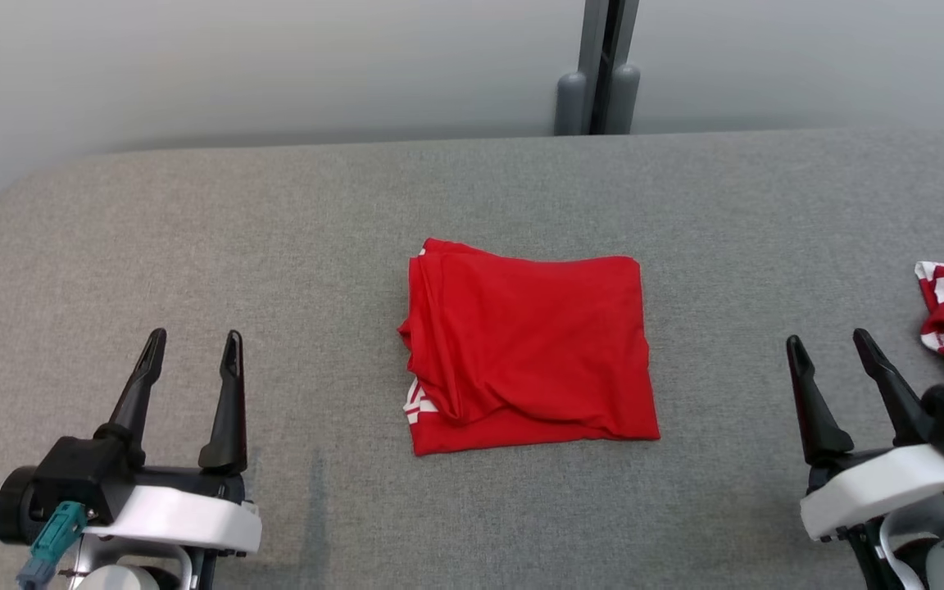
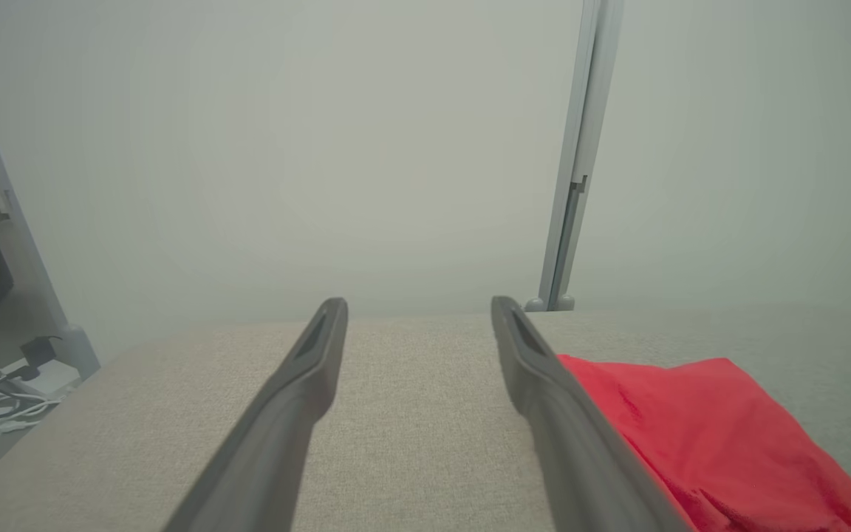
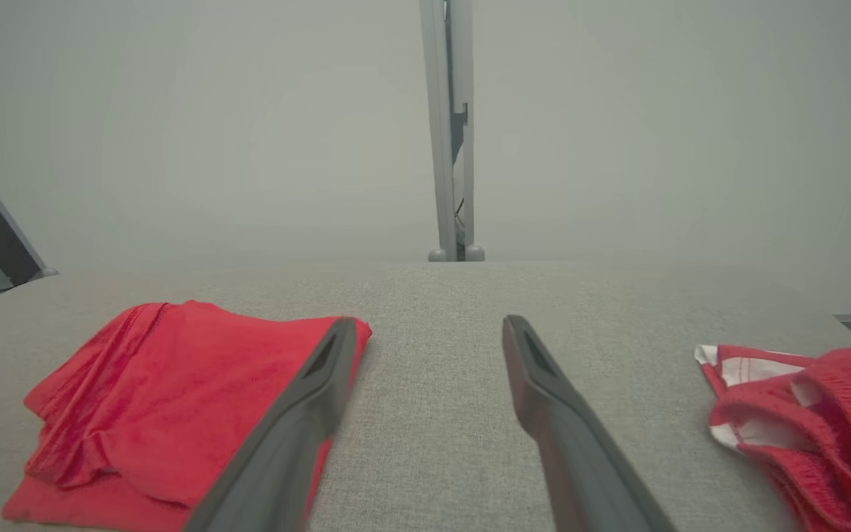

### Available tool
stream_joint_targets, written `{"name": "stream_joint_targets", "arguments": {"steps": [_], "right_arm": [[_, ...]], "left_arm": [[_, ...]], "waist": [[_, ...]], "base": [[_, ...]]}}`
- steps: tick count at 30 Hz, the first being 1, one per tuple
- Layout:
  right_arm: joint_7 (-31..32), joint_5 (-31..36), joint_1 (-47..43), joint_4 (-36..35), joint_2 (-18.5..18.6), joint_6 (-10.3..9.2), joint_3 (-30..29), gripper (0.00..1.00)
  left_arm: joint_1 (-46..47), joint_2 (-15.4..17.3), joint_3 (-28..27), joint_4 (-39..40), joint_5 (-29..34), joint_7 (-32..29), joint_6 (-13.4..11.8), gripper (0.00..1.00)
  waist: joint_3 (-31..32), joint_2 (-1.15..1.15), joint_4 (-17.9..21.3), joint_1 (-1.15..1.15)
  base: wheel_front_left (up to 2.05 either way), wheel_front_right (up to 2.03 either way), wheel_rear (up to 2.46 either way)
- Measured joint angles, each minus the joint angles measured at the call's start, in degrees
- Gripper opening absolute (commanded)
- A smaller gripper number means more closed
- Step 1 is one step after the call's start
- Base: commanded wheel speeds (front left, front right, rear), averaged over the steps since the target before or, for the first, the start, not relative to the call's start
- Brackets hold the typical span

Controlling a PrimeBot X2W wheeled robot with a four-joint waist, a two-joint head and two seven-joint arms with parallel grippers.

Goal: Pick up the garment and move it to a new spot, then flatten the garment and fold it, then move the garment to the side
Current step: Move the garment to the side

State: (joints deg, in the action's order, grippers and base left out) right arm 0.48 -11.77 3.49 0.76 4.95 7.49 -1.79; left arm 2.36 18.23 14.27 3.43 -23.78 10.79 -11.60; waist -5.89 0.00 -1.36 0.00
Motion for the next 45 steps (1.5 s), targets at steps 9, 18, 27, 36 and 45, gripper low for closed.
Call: {"name": "stream_joint_targets", "arguments": {"steps": [9,18,27,36,45], "right_arm": [[2.3,-1.94,7.25,8.21,2.29,0.0,5.86,1.0],[3.14,-4.2,16.6,17.01,3.68,0.0,10.87,1.0],[6.3,-7.21,22.19,21.05,5.44,0.0,14.95,0.22],[8.93,-7.21,20.92,15.77,9.12,0.03,17.48,0.0],[11.15,-5.17,14.47,6.46,12.82,0.02,16.6,0.0]], "left_arm": [[4.49,-1.94,0.79,-2.21,0.0,2.12,1.35,1.0],[9.99,-4.23,1.49,-5.84,0.16,3.46,3.53,1.0],[12.77,-6.32,0.92,-8.55,1.03,3.97,5.36,1.0],[13.07,-6.82,-1.71,-7.71,3.09,4.07,6.79,1.0],[11.81,-4.72,-2.56,-5.6,4.48,4.09,7.5,1.0]], "waist": [[-6.74,0.0,-3.07,0.0],[-13.65,0.0,-6.36,0.0],[-17.5,0.0,-8.63,0.0],[-17.26,0.0,-6.41,0.0],[-16.66,0.0,0.37,0.0]], "base": [[0.0,0.0,0.0],[0.0,0.0,0.0],[0.0,0.0,0.0],[0.0,0.0,0.0],[0.0,0.0,0.0]]}}
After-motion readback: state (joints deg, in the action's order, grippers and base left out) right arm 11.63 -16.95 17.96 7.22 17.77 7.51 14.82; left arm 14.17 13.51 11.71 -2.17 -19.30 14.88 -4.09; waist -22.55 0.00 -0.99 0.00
